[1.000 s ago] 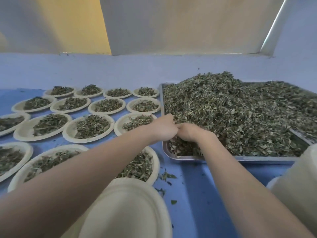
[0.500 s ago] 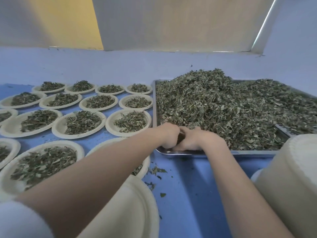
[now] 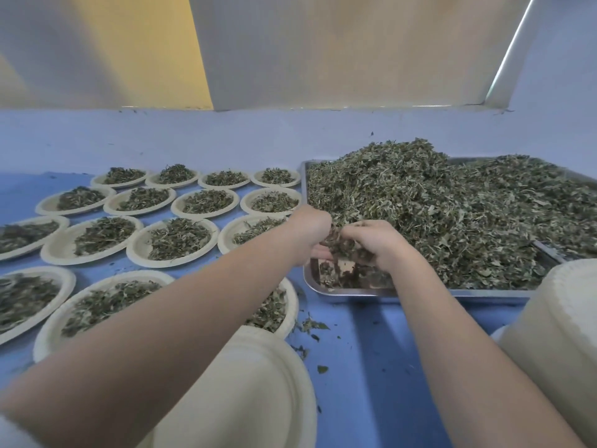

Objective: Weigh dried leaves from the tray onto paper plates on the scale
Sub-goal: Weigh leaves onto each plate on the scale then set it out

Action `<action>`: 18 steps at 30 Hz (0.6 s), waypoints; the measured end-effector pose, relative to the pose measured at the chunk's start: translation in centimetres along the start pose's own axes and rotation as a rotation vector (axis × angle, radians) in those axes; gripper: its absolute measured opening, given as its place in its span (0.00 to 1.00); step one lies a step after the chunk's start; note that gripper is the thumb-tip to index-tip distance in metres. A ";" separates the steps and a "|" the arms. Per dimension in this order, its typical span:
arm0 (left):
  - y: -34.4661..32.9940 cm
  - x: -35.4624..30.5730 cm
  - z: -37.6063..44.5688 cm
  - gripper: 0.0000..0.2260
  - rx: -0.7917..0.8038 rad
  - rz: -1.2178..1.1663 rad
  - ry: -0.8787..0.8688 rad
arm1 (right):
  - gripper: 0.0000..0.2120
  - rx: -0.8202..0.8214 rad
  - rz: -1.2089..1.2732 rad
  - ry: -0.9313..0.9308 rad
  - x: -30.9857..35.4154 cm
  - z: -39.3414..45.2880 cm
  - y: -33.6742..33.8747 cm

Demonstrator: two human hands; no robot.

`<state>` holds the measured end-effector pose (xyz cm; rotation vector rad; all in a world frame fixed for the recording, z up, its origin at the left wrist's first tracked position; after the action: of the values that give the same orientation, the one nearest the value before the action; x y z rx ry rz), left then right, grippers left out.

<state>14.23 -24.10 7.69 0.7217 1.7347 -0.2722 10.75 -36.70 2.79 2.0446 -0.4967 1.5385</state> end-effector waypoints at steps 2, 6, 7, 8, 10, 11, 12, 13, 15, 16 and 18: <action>0.4 0.2 -0.6 0.18 0.052 -0.144 0.098 | 0.05 -0.006 0.244 -0.089 0.8 -0.4 0.0; 1.3 0.6 -2.4 0.25 0.163 -0.422 0.239 | 0.06 0.086 0.699 -0.188 2.5 -2.9 -1.0; 1.7 0.6 -3.2 0.26 0.172 -0.496 0.251 | 0.05 0.115 0.743 -0.189 2.9 -3.9 -1.5; 2.2 0.6 -4.0 0.26 0.180 -0.559 0.254 | 0.04 0.143 0.744 -0.174 3.3 -5.0 -2.1; 3.5 0.8 -6.0 0.21 0.173 -0.649 0.232 | 0.02 0.209 0.669 -0.122 4.0 -7.7 -3.5; 4.3 1.0 -7.1 0.20 0.146 -0.677 0.211 | 0.02 0.247 0.608 -0.093 4.4 -9.2 -4.3; 5.3 1.4 -8.2 0.19 0.104 -0.693 0.188 | 0.03 0.282 0.536 -0.062 4.5 -10.7 -5.1; 6.5 1.9 -9.2 0.18 0.048 -0.690 0.158 | 0.04 0.320 0.459 -0.022 4.6 -12.2 -5.9; 8.9 3.3 -11.4 0.19 -0.092 -0.627 0.086 | 0.07 0.397 0.297 0.098 4.4 -15.1 -7.2; 10.2 4.1 -12.5 0.20 -0.160 -0.581 0.056 | 0.07 0.423 0.202 0.172 4.1 -16.4 -7.7; 12.4 5.7 -14.9 0.21 -0.283 -0.494 -0.004 | 0.08 0.439 -0.074 0.350 3.5 -19.0 -8.6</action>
<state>9.09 -4.62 9.00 0.0795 1.8816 -0.3528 2.24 -18.25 8.51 1.9970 0.0585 2.0408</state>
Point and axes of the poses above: each hand's wrist, its own z-axis towards the middle knuckle, its own y-axis out of the back of the hand, x = y × z, the point moved 2 cm from there along z, towards the middle knuckle
